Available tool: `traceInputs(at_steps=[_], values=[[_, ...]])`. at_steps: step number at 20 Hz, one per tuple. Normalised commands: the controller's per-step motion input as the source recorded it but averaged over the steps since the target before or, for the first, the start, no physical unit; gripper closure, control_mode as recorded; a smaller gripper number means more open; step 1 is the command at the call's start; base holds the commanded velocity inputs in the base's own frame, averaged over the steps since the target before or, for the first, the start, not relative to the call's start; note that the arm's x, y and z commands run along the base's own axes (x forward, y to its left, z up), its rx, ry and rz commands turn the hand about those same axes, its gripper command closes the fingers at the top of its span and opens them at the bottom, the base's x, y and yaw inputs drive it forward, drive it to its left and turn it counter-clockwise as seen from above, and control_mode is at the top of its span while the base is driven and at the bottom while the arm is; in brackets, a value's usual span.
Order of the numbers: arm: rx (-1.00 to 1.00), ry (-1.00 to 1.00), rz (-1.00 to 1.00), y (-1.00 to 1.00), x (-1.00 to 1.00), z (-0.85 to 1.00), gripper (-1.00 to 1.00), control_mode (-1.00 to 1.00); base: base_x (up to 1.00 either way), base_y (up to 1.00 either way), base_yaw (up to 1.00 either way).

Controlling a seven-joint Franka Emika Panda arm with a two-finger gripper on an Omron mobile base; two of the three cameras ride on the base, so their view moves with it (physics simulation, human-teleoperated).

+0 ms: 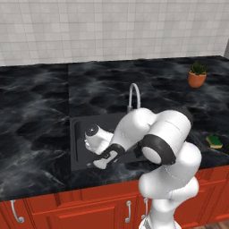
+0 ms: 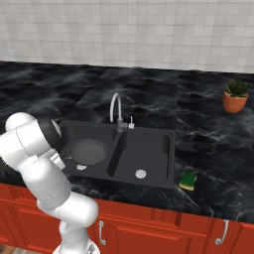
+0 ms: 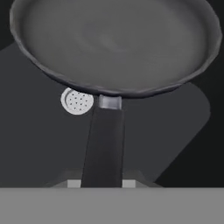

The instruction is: Pick the pan and sponge and place them into the sink. Then turn on the water.

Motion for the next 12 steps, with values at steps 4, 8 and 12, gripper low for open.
traceInputs(at_steps=[4, 8, 12], values=[[0.06, -0.04, 0.0, -0.36, 0.0, -0.58, 1.0, -1.0, 0.0, 0.0, 0.0], [0.31, -0.01, 0.0, -0.45, 0.01, -0.37, 1.0, -1.0, 0.0, 0.0, 0.0], [0.38, 0.0, 0.0, -0.52, 0.1, -0.34, 1.0, -1.0, 0.0, 0.0, 0.0]])
